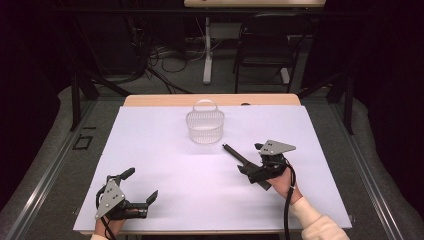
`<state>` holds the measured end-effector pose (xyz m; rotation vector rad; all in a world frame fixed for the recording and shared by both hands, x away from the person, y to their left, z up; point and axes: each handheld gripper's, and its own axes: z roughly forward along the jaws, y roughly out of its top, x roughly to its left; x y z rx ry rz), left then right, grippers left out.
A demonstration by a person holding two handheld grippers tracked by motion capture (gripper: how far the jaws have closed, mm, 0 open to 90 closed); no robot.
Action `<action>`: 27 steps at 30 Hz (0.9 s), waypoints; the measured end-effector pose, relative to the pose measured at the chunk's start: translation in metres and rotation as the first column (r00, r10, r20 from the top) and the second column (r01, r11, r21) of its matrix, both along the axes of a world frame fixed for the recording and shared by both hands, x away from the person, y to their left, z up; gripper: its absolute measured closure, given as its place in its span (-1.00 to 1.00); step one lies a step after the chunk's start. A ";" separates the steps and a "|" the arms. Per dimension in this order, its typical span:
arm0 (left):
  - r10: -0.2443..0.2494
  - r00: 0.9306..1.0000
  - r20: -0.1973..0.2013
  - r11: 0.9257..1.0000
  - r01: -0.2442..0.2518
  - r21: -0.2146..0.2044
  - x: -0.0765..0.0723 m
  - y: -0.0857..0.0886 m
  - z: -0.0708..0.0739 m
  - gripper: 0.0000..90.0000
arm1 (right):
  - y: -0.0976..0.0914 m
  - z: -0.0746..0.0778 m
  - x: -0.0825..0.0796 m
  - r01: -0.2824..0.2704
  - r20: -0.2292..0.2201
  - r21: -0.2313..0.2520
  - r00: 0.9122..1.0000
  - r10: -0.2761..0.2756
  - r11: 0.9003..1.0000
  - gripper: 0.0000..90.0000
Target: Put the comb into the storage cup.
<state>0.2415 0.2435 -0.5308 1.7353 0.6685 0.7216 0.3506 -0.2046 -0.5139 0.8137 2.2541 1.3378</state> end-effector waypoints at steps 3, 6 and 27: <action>0.000 1.000 0.000 1.000 0.000 0.000 0.000 0.000 0.000 -1.00 | 0.003 0.000 0.005 0.004 -0.007 0.000 1.000 -0.004 1.000 -1.00; 0.000 1.000 0.000 1.000 0.000 0.000 0.000 0.000 0.000 -1.00 | 0.005 0.000 0.009 0.005 -0.015 0.003 1.000 -0.005 1.000 -1.00; 0.000 1.000 -0.001 1.000 0.000 -0.004 0.000 0.000 0.000 -1.00 | 0.017 0.002 0.039 0.045 -0.056 -0.007 0.997 -0.046 0.999 -0.88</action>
